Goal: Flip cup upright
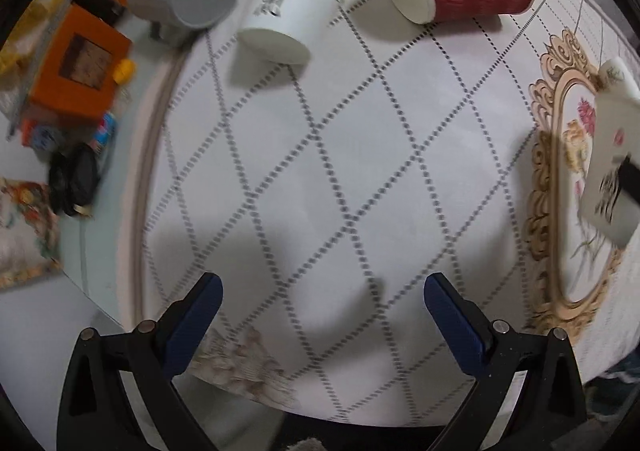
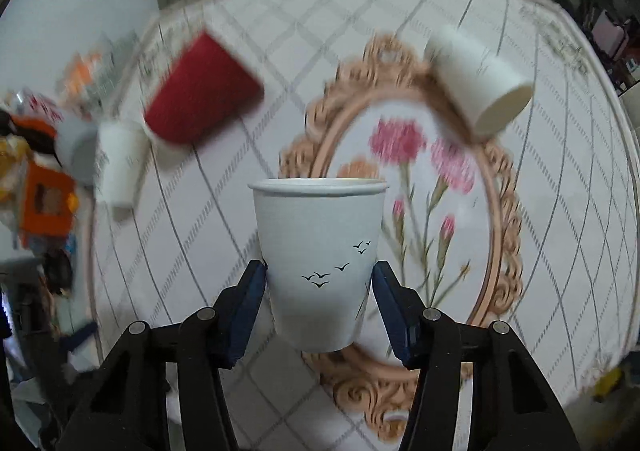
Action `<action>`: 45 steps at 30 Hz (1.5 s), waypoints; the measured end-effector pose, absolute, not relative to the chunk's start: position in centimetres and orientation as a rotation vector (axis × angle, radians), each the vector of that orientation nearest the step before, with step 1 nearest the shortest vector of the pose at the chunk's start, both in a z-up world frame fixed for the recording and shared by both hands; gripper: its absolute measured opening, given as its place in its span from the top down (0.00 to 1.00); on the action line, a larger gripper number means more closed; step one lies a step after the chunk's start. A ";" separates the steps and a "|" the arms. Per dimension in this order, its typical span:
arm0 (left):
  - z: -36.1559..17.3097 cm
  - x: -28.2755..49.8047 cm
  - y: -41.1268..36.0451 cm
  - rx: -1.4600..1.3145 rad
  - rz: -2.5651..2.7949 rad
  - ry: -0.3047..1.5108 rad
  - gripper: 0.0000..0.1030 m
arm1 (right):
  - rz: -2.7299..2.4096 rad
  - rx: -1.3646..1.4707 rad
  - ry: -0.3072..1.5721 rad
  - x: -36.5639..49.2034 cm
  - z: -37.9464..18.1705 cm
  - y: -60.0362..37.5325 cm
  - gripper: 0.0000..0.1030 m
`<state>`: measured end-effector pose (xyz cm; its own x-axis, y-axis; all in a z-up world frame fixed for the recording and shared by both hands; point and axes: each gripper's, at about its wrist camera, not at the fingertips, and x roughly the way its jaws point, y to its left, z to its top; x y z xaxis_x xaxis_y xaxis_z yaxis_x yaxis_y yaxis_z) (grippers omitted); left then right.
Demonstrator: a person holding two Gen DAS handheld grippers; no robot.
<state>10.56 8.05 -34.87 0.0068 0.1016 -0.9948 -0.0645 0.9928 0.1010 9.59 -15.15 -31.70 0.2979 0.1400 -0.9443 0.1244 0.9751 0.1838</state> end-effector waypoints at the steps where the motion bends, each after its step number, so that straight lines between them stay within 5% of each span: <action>1: -35.0 10.8 7.9 0.029 0.136 1.556 0.00 | 0.009 0.239 1.225 9.5 -31.3 -15.3 0.44; 8: -36.0 12.2 7.0 0.103 0.196 1.504 0.00 | 0.017 0.166 0.917 12.3 -31.4 -14.1 0.44; 23: -35.3 10.1 4.6 0.170 0.165 1.437 0.00 | 0.010 0.108 0.926 7.9 -34.7 -14.5 0.41; 29: -33.6 9.3 4.9 0.178 0.136 1.391 0.00 | -0.031 0.103 0.982 5.6 -34.5 -15.1 0.18; 45: -22.6 3.0 4.5 0.174 0.021 1.193 0.00 | -0.266 0.057 0.941 -2.3 -23.0 -17.4 0.00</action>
